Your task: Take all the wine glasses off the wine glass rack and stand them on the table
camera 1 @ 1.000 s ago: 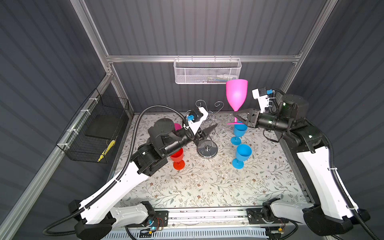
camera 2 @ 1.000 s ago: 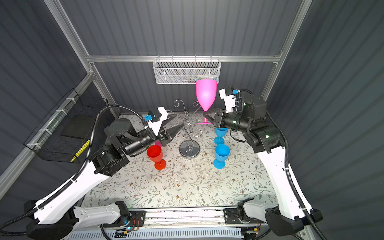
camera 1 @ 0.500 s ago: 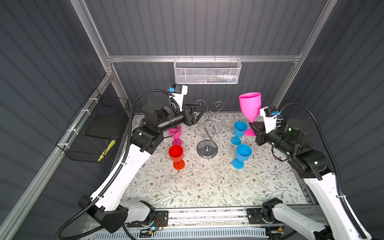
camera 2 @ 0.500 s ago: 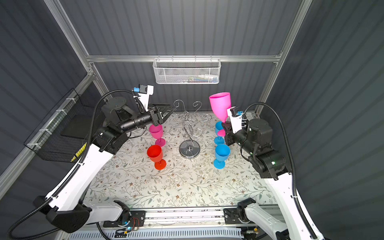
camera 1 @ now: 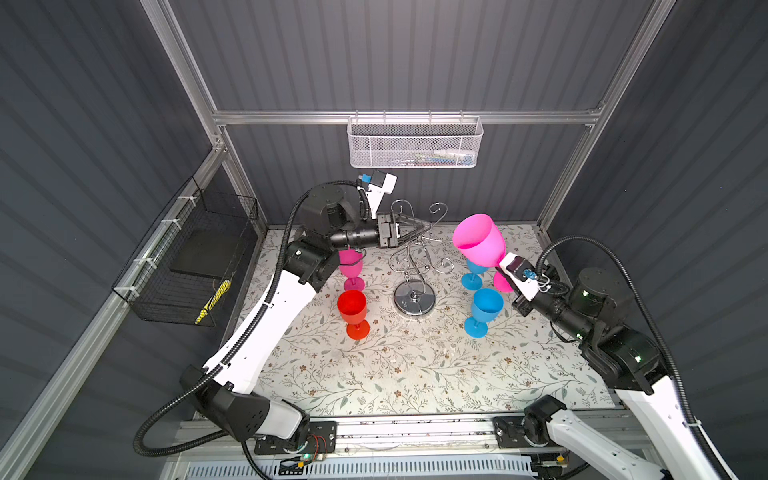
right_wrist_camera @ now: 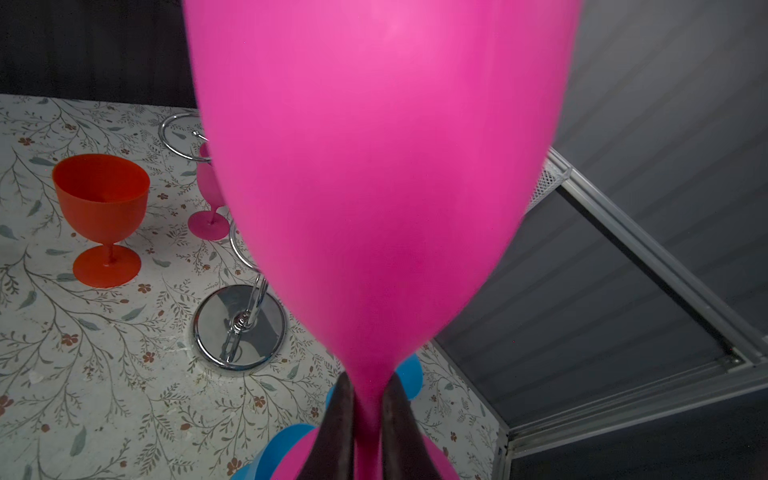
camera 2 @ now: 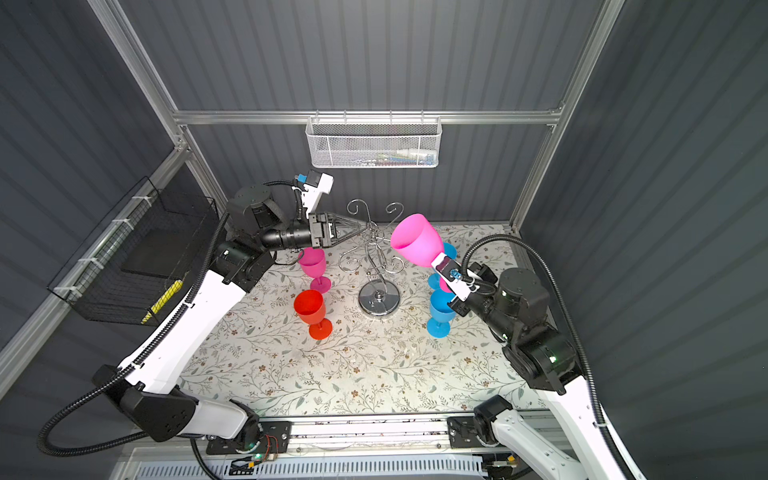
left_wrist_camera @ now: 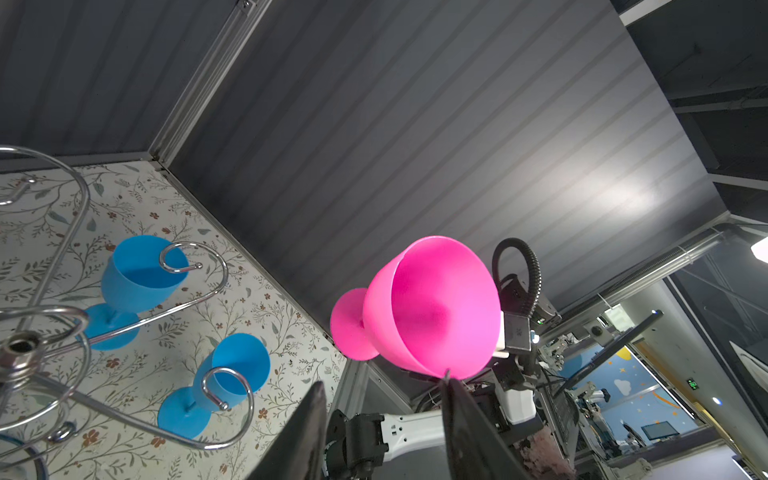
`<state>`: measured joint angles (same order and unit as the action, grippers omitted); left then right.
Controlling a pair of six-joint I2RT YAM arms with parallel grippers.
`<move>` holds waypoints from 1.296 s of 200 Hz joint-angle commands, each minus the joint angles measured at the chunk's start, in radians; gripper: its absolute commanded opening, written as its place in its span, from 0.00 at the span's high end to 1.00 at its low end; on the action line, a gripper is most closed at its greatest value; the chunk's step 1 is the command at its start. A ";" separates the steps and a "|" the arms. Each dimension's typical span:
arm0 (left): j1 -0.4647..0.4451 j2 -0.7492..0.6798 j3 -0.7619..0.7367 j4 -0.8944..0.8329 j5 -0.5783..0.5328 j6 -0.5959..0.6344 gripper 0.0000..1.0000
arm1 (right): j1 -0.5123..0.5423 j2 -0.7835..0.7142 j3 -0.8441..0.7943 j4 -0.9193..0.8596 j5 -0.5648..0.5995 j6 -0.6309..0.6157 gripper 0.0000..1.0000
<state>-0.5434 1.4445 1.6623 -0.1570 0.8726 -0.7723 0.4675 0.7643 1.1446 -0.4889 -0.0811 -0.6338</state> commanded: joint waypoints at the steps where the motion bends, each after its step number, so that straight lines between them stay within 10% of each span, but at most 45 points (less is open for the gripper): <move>1: 0.004 0.001 0.036 -0.072 0.043 0.042 0.53 | 0.028 0.002 0.003 -0.002 0.005 -0.132 1.00; 192: -0.096 0.074 0.038 -0.326 0.011 0.267 0.57 | 0.139 0.067 0.030 -0.039 0.101 -0.227 1.00; 259: -0.098 0.077 0.059 -0.383 -0.051 0.314 0.74 | 0.165 0.064 0.037 -0.071 0.163 -0.264 1.00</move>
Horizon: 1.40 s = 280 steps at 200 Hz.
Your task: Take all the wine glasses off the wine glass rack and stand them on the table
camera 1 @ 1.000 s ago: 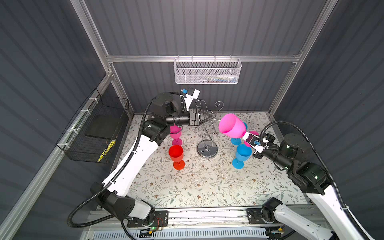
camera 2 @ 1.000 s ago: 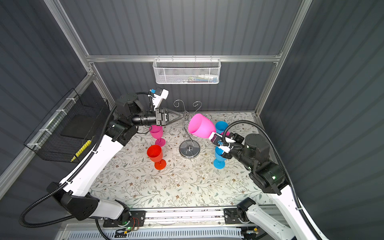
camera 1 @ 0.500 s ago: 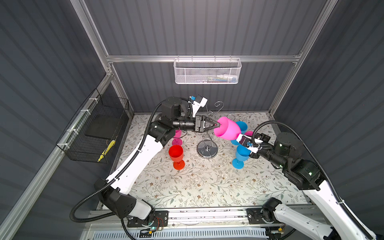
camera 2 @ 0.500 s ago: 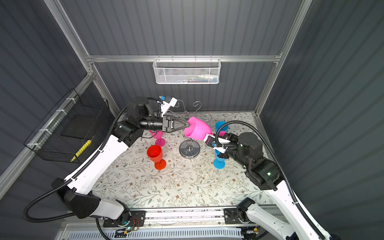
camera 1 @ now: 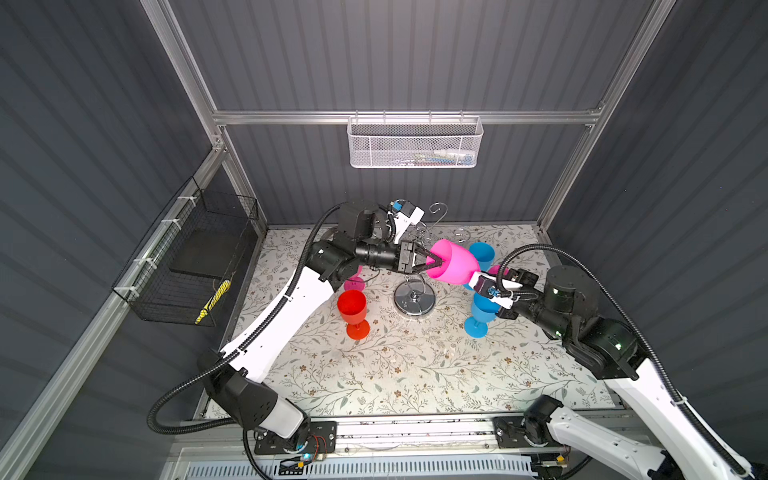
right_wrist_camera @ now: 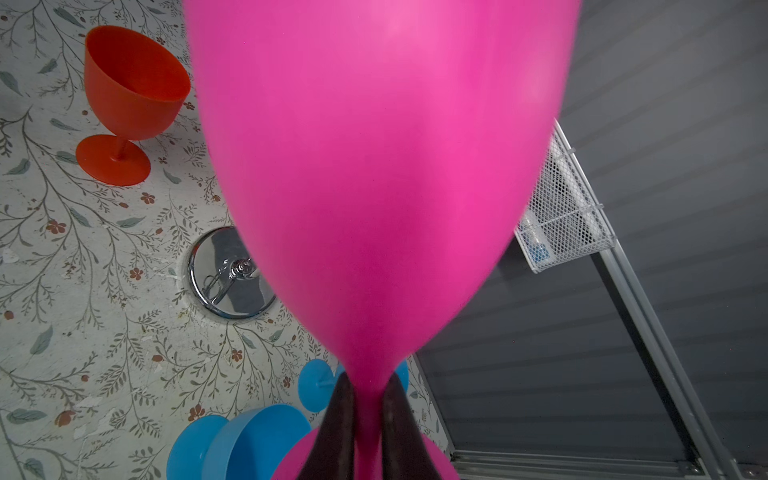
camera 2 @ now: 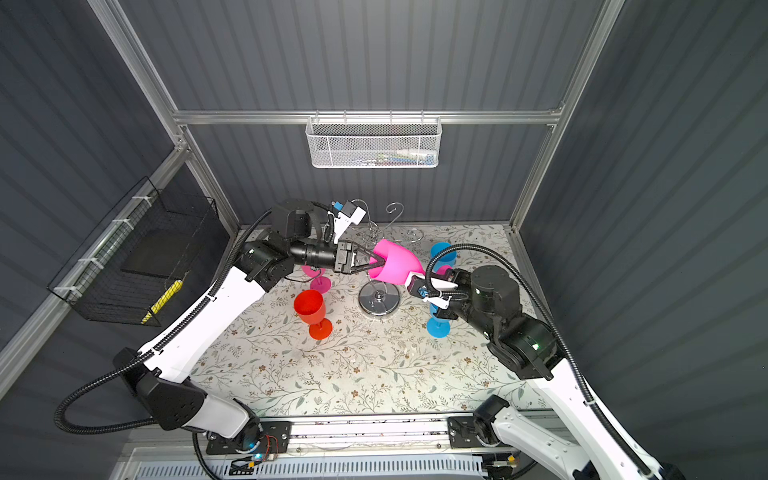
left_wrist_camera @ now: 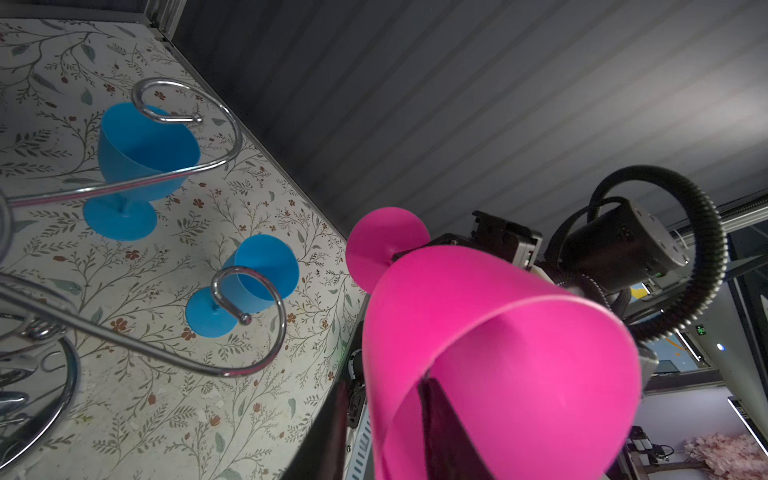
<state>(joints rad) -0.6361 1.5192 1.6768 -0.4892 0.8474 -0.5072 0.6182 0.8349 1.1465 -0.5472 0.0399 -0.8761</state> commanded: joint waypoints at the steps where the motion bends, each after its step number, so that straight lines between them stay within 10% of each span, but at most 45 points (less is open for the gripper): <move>1: -0.005 0.002 0.045 -0.051 -0.026 0.048 0.74 | 0.016 -0.006 0.035 -0.012 0.042 -0.022 1.00; 123: -0.005 0.000 0.041 -0.040 -0.024 0.033 1.00 | 0.082 0.015 0.050 -0.027 0.139 -0.057 1.00; 137: -0.005 -0.009 0.031 -0.017 -0.026 0.020 1.00 | 0.090 0.001 0.029 0.018 0.168 -0.065 0.45; 141: -0.005 -0.011 0.029 -0.008 -0.025 0.016 1.00 | 0.091 -0.007 0.019 0.035 0.175 -0.070 0.07; 145: -0.005 -0.013 0.026 0.002 -0.027 0.011 1.00 | 0.093 -0.016 0.009 0.057 0.181 -0.073 0.01; 225: -0.005 -0.156 -0.105 0.345 -0.279 -0.011 1.00 | 0.097 -0.183 -0.078 0.346 0.130 0.031 0.01; 280: -0.007 -0.416 -0.253 0.591 -0.797 0.272 1.00 | 0.097 -0.224 -0.073 0.376 0.118 0.100 0.01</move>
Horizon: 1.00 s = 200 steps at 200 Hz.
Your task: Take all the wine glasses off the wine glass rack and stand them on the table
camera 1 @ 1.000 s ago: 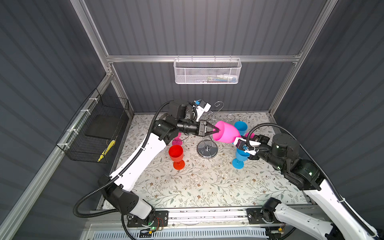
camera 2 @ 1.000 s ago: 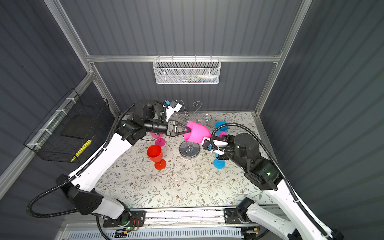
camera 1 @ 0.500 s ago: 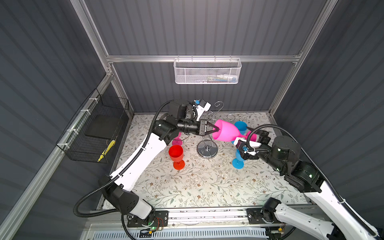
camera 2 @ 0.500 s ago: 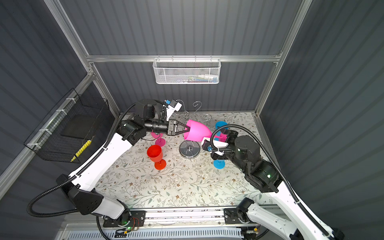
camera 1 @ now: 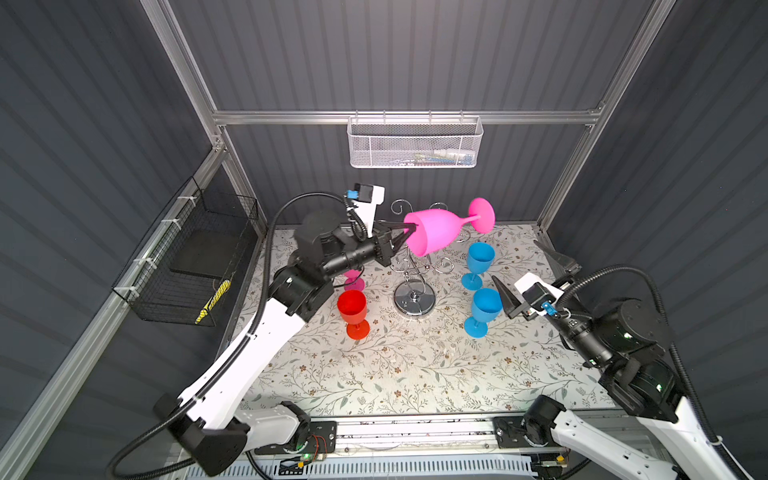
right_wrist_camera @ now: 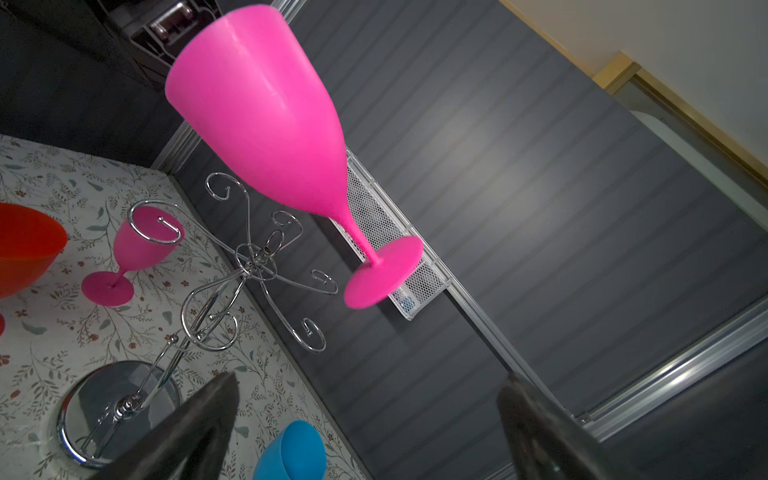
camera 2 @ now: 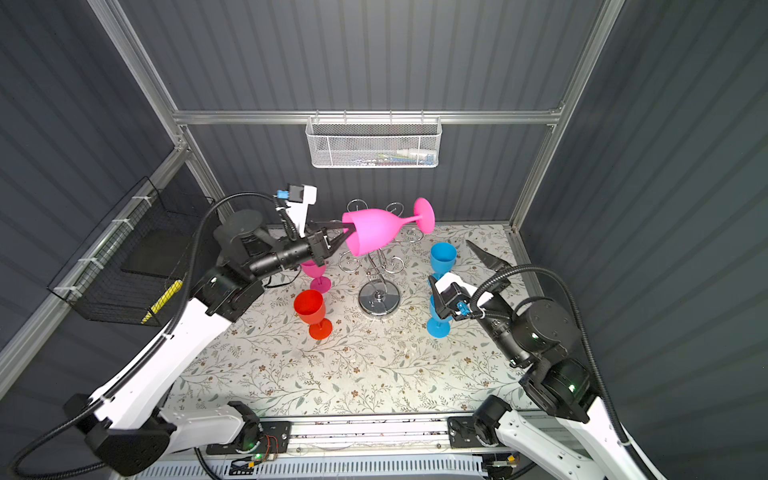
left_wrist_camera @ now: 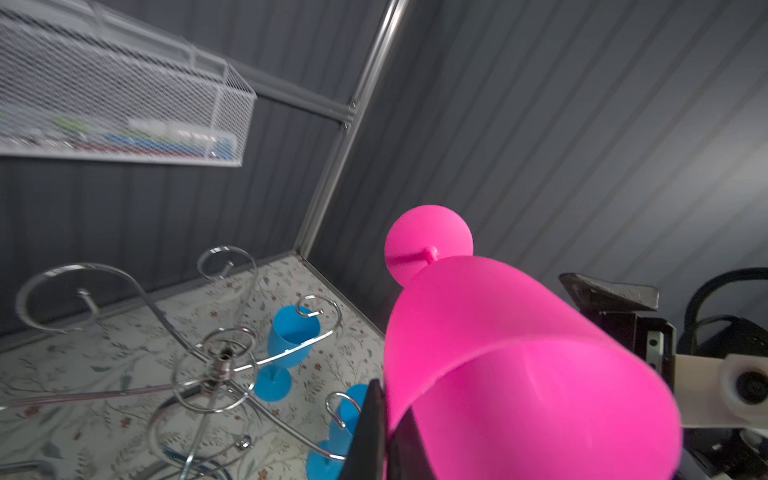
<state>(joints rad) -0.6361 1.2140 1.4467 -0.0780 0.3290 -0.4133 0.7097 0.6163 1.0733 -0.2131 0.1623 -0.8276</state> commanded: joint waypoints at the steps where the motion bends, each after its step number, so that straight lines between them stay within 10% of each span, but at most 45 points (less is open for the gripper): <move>1: -0.007 -0.114 -0.023 0.178 -0.285 0.186 1.00 | 0.004 -0.006 0.001 0.042 -0.004 0.052 0.01; 117: -0.007 -0.287 0.003 -0.373 -1.183 0.823 1.00 | 0.004 0.031 -0.013 0.077 0.042 0.097 0.01; 200: -0.005 -0.117 0.174 -1.236 -1.042 0.514 1.00 | 0.004 0.050 -0.011 0.084 0.036 0.113 0.01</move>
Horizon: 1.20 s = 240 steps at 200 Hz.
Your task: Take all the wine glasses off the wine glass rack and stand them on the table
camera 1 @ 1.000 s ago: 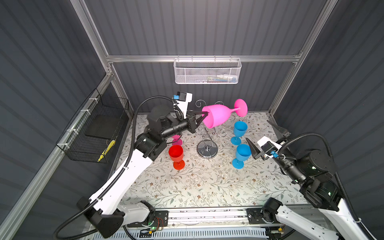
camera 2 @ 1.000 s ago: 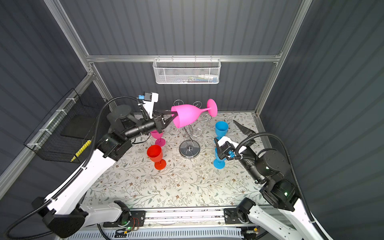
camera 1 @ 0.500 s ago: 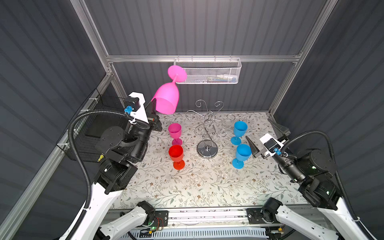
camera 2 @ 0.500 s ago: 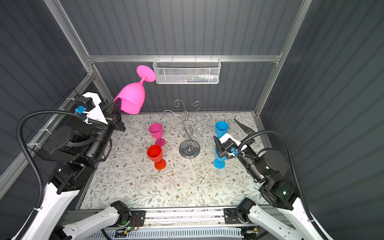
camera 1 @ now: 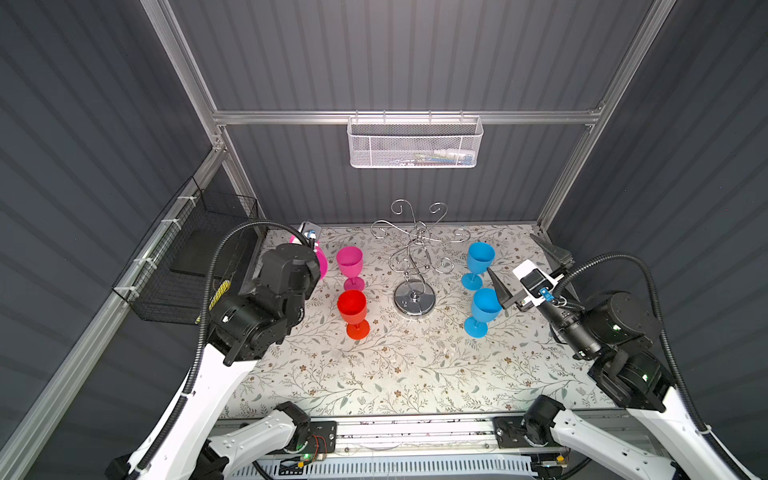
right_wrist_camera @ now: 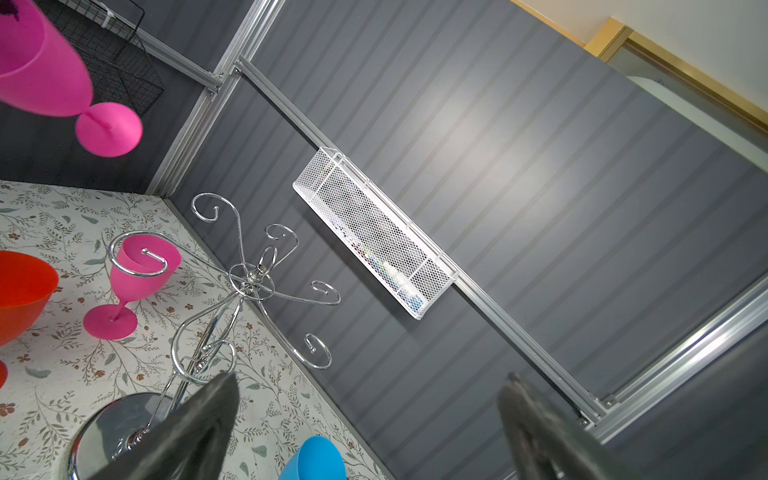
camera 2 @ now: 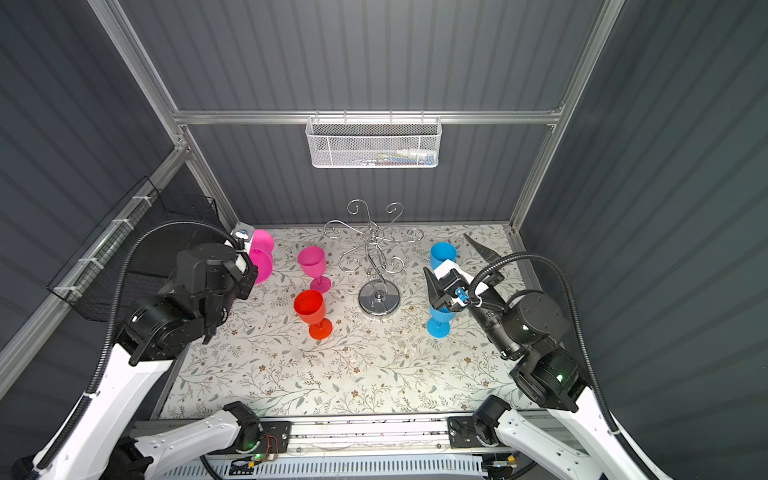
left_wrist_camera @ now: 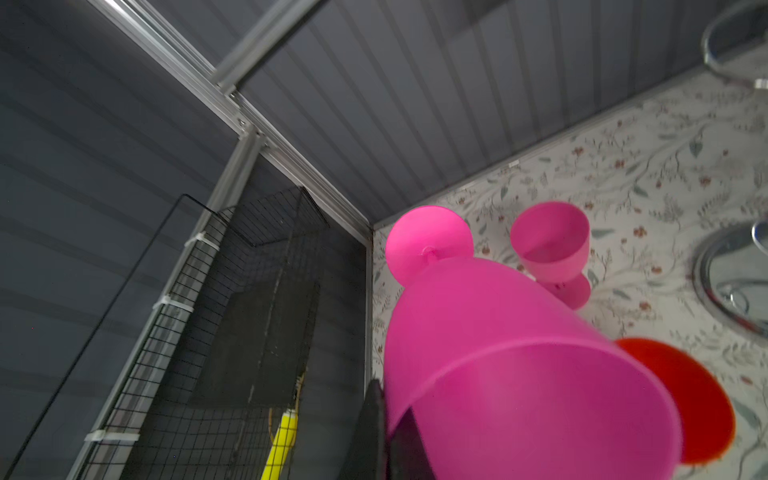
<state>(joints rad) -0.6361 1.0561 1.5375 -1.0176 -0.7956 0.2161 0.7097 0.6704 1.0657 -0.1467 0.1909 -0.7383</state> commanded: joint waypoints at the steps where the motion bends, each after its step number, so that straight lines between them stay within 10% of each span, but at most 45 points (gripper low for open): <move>1: -0.005 0.043 0.085 -0.303 0.088 -0.117 1.00 | 0.005 -0.006 -0.003 0.016 0.007 0.024 0.01; 40: -0.005 0.111 0.150 -0.508 0.279 -0.195 1.00 | 0.004 -0.019 -0.006 0.003 0.011 0.036 0.01; 240: -0.029 0.186 0.211 -0.450 0.865 -0.223 1.00 | 0.005 -0.017 0.005 -0.022 0.015 0.051 0.01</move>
<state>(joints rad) -0.6407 1.2350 1.7840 -1.5154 -0.0399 0.0132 0.7097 0.6563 1.0657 -0.1661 0.1913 -0.7021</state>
